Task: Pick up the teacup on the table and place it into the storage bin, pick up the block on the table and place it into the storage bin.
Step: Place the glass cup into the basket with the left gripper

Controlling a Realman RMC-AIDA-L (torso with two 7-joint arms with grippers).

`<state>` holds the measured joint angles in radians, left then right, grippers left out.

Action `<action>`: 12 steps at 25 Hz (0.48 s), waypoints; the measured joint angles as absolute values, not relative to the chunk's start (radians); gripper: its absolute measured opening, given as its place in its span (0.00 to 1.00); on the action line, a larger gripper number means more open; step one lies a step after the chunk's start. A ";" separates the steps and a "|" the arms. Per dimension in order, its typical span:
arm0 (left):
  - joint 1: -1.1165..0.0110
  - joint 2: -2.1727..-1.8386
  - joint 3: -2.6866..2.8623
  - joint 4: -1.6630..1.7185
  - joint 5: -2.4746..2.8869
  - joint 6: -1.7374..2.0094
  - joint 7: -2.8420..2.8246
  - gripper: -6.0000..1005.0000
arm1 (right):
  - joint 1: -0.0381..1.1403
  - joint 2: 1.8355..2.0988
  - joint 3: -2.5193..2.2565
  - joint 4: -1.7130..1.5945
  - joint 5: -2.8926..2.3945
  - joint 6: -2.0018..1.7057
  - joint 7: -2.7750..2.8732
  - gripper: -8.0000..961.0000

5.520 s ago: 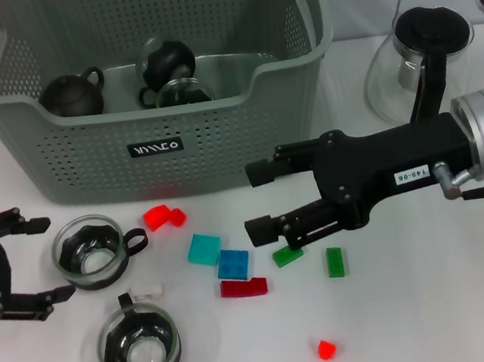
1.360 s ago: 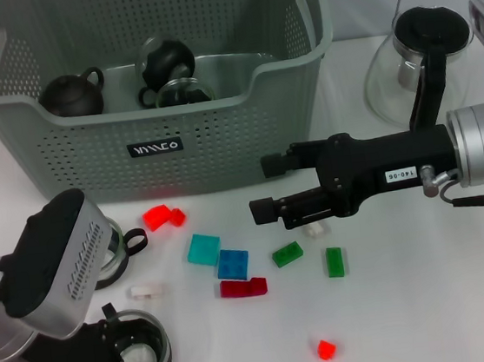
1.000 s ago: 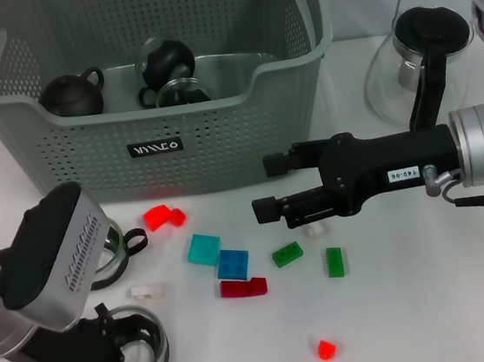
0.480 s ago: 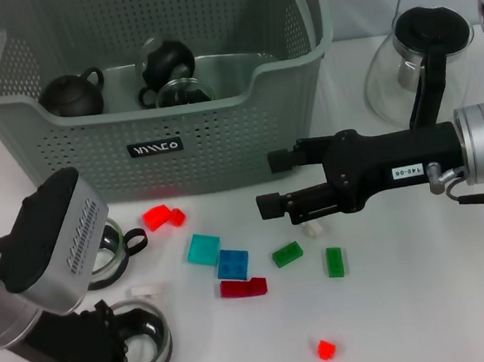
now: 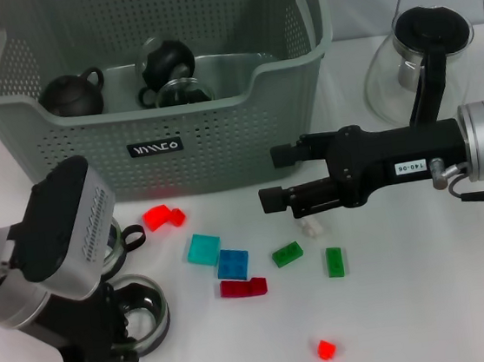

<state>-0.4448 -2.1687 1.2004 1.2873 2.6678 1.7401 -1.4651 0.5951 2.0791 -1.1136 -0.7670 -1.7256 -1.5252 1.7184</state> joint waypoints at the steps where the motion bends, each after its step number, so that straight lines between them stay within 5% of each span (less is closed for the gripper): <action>1: -0.446 -2.168 1.207 1.287 2.670 1.734 -1.470 0.13 | 0.595 2.079 -1.113 -0.767 -1.726 -1.526 1.721 0.97; 9: -0.459 -2.168 1.216 1.279 2.695 1.726 -1.486 0.20 | 0.598 2.078 -1.112 -0.767 -1.724 -1.527 1.726 0.97; 12: -0.461 -2.168 1.219 1.281 2.699 1.726 -1.495 0.32 | 0.600 2.079 -1.111 -0.767 -1.723 -1.526 1.727 0.97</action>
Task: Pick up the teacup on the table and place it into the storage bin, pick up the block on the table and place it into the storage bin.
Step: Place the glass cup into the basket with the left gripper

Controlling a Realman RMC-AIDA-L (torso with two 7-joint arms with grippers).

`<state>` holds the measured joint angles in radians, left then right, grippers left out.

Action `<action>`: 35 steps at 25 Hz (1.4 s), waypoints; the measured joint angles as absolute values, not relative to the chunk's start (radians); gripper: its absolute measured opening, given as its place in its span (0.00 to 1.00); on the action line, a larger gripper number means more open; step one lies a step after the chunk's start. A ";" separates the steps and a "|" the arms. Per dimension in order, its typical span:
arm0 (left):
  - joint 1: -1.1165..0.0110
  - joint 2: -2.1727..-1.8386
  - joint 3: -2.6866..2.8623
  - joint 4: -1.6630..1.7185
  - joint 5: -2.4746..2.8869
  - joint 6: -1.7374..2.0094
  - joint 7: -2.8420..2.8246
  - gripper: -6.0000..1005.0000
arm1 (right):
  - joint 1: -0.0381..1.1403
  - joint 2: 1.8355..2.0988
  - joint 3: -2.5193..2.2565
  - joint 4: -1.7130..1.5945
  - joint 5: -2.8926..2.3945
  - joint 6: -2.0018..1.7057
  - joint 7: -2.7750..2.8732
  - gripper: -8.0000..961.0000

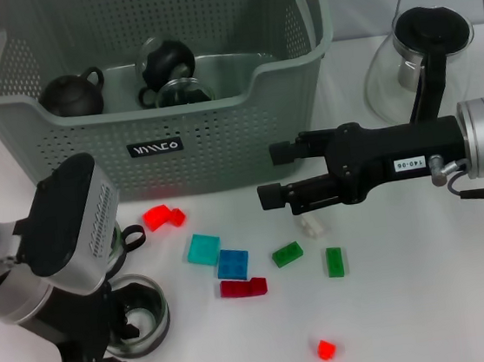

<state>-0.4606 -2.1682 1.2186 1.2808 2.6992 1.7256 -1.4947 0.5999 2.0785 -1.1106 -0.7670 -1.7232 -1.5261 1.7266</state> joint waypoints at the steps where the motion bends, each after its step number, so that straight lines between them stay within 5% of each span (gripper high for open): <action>1: -0.462 -2.168 1.220 1.282 2.699 1.726 -1.500 0.36 | 0.600 2.078 -1.110 -0.767 -1.723 -1.526 1.727 0.97; 23: -0.450 -2.172 1.245 1.312 2.715 1.706 -1.561 0.29 | 0.595 2.080 -1.100 -0.767 -1.719 -1.533 1.727 0.97; 26: -0.449 -2.172 1.248 1.311 2.714 1.709 -1.559 0.10 | 0.595 2.080 -1.100 -0.767 -1.719 -1.533 1.727 0.97; 35: -0.447 -2.172 1.236 1.348 2.661 1.797 -1.560 0.04 | 0.595 2.080 -1.100 -0.767 -1.721 -1.532 1.722 0.97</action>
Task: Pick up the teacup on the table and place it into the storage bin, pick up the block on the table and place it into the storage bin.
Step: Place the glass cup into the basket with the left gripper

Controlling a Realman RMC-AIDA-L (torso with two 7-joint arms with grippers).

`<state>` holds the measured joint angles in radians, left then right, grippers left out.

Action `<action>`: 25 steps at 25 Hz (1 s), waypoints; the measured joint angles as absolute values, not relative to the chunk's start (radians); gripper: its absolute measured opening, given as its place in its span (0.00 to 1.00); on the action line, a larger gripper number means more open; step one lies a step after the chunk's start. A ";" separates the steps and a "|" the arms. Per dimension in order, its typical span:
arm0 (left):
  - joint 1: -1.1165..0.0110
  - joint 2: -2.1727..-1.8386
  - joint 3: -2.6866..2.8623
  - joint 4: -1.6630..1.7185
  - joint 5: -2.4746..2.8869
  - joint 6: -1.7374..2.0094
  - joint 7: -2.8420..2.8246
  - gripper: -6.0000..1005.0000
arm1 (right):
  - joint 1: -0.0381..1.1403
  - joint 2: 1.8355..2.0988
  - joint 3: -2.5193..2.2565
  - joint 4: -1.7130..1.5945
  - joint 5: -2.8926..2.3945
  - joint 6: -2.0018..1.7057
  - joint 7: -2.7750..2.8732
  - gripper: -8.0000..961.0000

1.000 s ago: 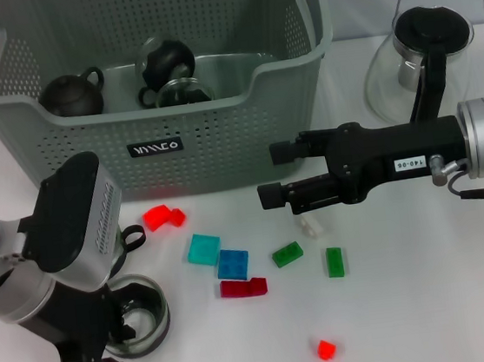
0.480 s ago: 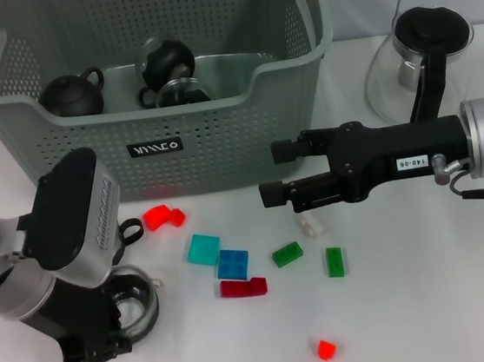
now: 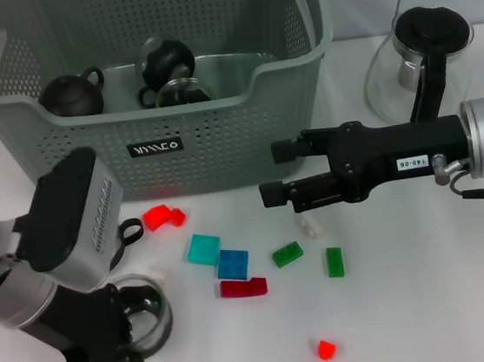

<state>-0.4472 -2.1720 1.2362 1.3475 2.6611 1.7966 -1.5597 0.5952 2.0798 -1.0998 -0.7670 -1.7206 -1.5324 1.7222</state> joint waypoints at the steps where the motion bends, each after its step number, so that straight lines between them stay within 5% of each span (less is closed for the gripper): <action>1: -0.447 -2.172 1.227 1.357 2.642 1.820 -1.562 0.04 | 0.595 2.079 -1.100 -0.767 -1.721 -1.532 1.721 0.97; 11: -0.513 -2.159 0.932 1.306 2.224 2.063 -1.609 0.04 | 0.570 2.065 -1.100 -0.765 -1.726 -1.553 1.719 0.96; 17: -0.583 -2.149 0.720 1.280 2.105 1.985 -1.670 0.04 | 0.536 2.032 -1.100 -0.759 -1.726 -1.593 1.723 0.96; 25: -0.697 -2.078 0.697 1.132 2.120 1.547 -1.869 0.04 | 0.525 1.973 -1.093 -0.694 -1.743 -1.634 1.720 0.96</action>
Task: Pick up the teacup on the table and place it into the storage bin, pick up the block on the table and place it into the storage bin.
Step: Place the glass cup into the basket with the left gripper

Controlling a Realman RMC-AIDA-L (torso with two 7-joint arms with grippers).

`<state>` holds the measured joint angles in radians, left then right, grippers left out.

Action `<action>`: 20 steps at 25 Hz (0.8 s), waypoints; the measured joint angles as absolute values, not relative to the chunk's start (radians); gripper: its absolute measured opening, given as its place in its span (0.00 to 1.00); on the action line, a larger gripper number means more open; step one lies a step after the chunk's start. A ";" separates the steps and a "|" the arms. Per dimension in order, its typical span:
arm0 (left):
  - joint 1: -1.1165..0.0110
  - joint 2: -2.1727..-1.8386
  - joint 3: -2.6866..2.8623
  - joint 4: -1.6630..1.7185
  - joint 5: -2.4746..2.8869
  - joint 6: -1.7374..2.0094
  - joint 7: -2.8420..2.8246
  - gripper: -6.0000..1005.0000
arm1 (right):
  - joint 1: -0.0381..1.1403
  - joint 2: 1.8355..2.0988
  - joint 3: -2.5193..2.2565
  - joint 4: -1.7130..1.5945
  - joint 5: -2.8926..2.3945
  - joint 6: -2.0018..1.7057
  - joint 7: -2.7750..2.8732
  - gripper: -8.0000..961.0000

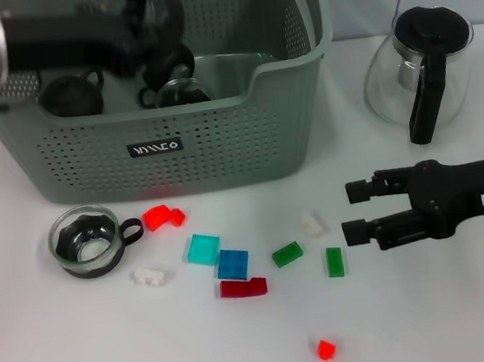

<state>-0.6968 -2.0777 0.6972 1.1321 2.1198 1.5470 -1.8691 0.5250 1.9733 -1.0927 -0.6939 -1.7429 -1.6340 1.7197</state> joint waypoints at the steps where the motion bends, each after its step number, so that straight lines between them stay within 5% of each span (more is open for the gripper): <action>1: -0.710 -2.067 0.711 1.108 2.123 1.505 -1.888 0.04 | 0.525 1.971 -1.088 -0.691 -1.753 -1.636 1.720 0.96; 7: -0.819 -2.009 0.868 0.952 2.226 1.224 -2.062 0.04 | 0.530 1.966 -1.054 -0.688 -1.799 -1.645 1.726 0.96; 20: -1.056 -2.016 0.966 0.711 2.640 0.958 -2.292 0.04 | 0.556 1.982 -1.057 -0.687 -1.837 -1.634 1.715 0.96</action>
